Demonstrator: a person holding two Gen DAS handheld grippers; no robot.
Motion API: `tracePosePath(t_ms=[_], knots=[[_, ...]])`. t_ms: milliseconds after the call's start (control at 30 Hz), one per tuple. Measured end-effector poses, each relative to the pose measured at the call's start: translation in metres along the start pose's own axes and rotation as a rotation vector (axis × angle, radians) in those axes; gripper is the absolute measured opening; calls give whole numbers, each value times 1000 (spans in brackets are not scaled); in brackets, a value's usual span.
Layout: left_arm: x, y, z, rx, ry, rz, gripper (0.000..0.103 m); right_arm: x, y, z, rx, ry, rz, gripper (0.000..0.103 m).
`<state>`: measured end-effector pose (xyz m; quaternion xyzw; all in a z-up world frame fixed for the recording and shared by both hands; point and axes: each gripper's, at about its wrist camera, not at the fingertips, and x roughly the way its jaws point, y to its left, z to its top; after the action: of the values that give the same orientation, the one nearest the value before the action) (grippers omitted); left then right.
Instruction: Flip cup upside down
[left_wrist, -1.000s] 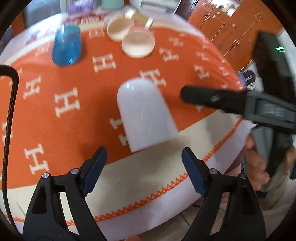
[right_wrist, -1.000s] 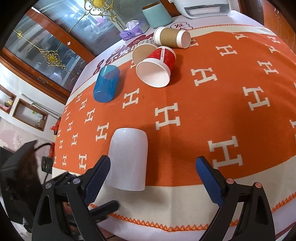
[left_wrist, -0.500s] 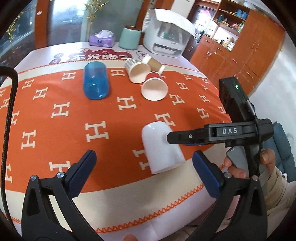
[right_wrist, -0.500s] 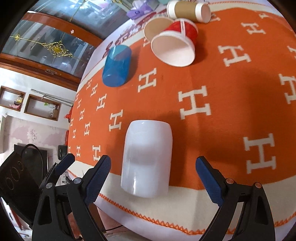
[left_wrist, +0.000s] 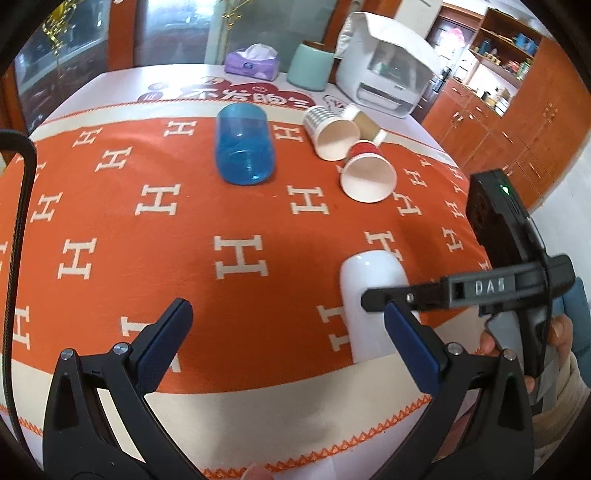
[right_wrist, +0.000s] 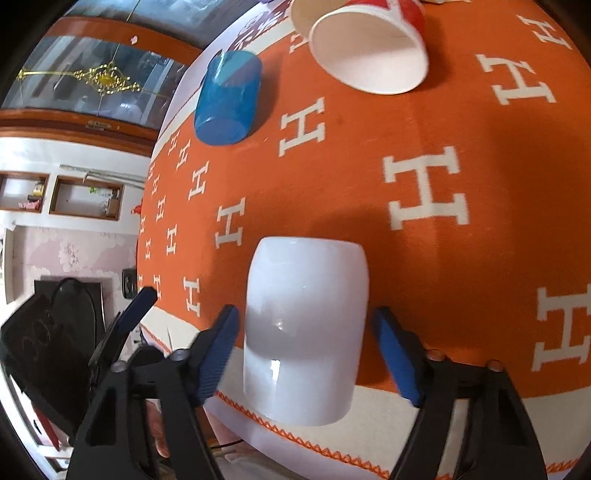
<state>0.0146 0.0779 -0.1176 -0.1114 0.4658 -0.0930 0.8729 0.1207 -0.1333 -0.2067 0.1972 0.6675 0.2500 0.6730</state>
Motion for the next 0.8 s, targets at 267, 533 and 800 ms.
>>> tracePosePath(t_ms=[267,533,800], knots=[[8,6,2,-13,22,57,103,-3,2,-8,-12,-11,5,64],[14,3,5,-18,56,79,103,-13,5,-15,-42,-64,30,64],[14,1,10,-30,33,118,103,-36,37,-26,-216,-325,-123,64]])
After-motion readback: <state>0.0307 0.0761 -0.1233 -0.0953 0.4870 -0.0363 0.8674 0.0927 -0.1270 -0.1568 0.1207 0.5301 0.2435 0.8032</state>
